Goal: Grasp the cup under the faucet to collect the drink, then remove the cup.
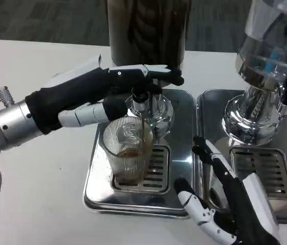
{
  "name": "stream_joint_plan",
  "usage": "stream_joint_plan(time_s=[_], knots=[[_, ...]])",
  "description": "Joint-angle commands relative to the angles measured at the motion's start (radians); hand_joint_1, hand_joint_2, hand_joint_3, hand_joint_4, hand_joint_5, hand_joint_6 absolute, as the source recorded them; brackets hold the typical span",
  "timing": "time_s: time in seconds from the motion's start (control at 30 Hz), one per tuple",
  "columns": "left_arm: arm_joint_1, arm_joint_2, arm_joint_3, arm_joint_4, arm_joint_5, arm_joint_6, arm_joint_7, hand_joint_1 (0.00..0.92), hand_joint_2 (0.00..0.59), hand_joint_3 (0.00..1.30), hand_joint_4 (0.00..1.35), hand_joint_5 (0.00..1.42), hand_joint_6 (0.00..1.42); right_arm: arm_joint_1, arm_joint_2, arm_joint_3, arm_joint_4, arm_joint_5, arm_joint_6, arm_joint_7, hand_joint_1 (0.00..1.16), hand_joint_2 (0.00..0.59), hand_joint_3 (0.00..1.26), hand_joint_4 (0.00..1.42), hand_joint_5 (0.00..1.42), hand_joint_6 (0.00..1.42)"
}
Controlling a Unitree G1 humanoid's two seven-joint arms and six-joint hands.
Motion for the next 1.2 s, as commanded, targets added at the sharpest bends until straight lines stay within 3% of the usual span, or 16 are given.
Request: stream_joint_plan(time_s=[0.03, 0.23, 0.57, 1.2], knots=[[0.018, 0.006, -0.019, -0.007, 0.019, -0.022, -0.013, 0.000, 0.088, 0.23, 0.10, 0.09, 0.22, -0.024, -0.012, -0.006, 0.033, 0.067, -0.034, 0.050, 0.34, 0.249, 0.04, 0.11, 0.12, 0.05], [0.026, 0.009, -0.019, -0.018, 0.014, -0.023, -0.009, 0.000, 0.089, 0.23, 0.10, 0.09, 0.23, -0.055, -0.016, -0.005, 0.045, 0.097, -0.005, 0.105, 0.32, 0.226, 0.00, 0.00, 0.02, 0.00], [0.034, 0.011, -0.019, -0.030, 0.007, -0.015, -0.003, 0.000, 0.091, 0.24, 0.10, 0.09, 0.23, -0.119, 0.009, 0.001, 0.084, 0.128, 0.013, 0.150, 0.32, 0.225, 0.00, 0.00, 0.00, 0.00], [0.036, 0.018, -0.019, -0.042, 0.007, -0.015, 0.003, 0.000, 0.097, 0.24, 0.11, 0.09, 0.23, -0.200, 0.041, 0.011, 0.184, 0.068, 0.013, 0.115, 0.34, 0.226, 0.00, 0.00, 0.00, 0.00]])
